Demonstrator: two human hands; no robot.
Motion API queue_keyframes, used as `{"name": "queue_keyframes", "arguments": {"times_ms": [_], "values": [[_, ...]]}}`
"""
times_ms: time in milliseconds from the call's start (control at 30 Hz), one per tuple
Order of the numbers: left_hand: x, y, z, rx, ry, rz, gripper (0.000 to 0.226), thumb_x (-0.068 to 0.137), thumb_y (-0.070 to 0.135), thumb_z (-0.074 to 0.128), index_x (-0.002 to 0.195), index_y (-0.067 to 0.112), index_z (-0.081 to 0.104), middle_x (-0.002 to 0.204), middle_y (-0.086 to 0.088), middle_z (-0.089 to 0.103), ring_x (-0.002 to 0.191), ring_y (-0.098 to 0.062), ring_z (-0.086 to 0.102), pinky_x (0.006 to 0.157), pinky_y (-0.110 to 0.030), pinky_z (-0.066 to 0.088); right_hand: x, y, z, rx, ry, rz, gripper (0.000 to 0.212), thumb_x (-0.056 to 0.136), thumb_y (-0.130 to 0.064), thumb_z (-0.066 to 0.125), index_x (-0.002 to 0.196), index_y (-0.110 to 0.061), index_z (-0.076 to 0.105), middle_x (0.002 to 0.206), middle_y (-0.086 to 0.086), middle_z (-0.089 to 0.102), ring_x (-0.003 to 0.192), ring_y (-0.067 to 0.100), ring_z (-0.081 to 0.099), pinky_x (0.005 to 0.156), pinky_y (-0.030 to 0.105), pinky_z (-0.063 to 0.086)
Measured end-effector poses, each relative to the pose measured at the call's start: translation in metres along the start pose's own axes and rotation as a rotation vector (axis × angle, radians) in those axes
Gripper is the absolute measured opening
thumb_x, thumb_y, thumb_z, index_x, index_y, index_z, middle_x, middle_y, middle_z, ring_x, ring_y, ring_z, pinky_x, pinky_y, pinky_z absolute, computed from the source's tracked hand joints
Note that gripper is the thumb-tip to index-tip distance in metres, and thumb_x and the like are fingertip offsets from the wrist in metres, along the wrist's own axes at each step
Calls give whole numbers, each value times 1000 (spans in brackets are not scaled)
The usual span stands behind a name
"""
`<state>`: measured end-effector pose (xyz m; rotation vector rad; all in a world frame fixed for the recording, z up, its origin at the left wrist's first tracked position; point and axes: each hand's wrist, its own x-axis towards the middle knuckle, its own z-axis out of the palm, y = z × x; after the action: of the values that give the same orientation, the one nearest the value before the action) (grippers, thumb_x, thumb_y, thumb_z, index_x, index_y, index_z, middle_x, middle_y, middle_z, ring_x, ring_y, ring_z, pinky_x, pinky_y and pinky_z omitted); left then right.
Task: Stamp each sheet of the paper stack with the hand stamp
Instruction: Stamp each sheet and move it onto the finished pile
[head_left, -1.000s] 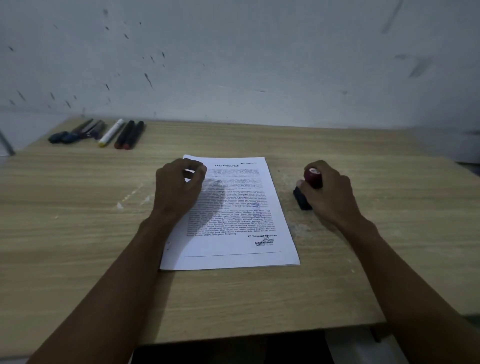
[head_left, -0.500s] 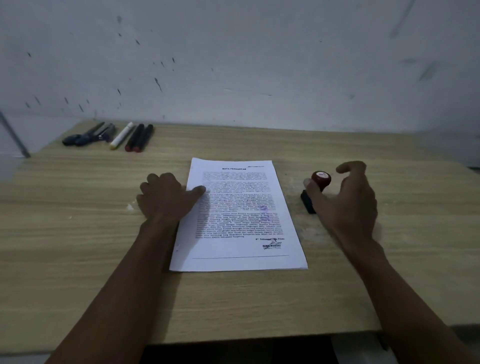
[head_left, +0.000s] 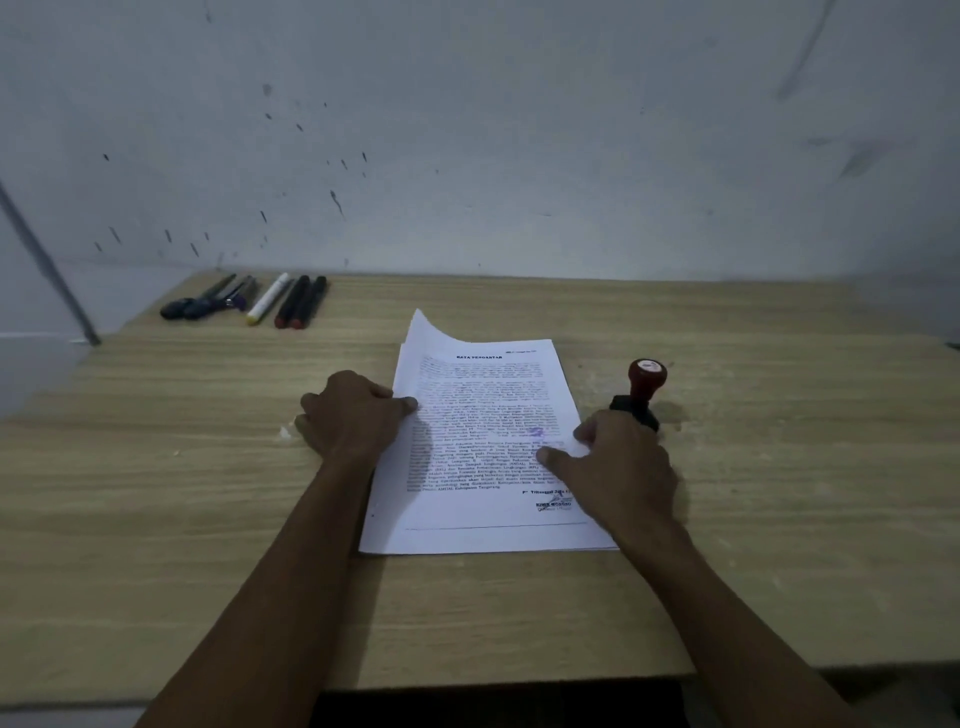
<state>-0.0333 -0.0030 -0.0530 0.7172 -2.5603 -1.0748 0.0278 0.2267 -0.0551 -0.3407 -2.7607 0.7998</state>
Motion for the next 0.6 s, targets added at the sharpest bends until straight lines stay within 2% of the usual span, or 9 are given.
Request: {"name": "queue_keyframes", "arguments": {"times_ms": [133,233,333,400,500,600], "values": [[-4,0,1,-98,36,17,22,68,38,83,61,24,67,86,-4,73,102,-30,61,92,-39,36,1,-1,-2,20,0,4,65,70,-51,81,119,-21,50,120,-1,57,109,26,58,81,38,48],[-4,-1,1,-110,67,38,17,72,35,81,69,19,75,84,-5,74,94,-29,65,81,-33,39,2,-1,-2,22,-20,-1,67,71,-50,80,124,-23,48,121,-2,59,109,24,59,82,38,49],[-4,1,3,-30,47,55,18,80,34,75,78,16,74,92,-5,72,100,-30,62,93,-42,41,1,-3,-3,3,-23,1,65,73,-51,77,124,-25,47,121,-3,57,110,23,58,76,34,43],[-5,1,4,-53,38,92,16,83,29,71,78,14,73,91,-6,72,98,-31,63,94,-45,44,0,-4,-2,-5,-28,1,63,75,-51,75,124,-25,47,121,-3,57,110,24,58,77,35,45],[-5,-2,1,-190,44,129,12,84,16,68,73,12,68,88,-10,71,91,-32,65,79,-38,50,1,-5,-3,11,-43,28,57,80,-52,71,123,-21,50,121,0,58,110,25,58,84,38,49],[0,-4,-6,-338,52,96,17,81,11,71,66,17,66,75,-6,68,84,-30,67,70,-31,48,4,-7,-3,35,-90,52,49,82,-54,68,111,-15,57,114,3,59,102,26,61,84,40,53]]}}
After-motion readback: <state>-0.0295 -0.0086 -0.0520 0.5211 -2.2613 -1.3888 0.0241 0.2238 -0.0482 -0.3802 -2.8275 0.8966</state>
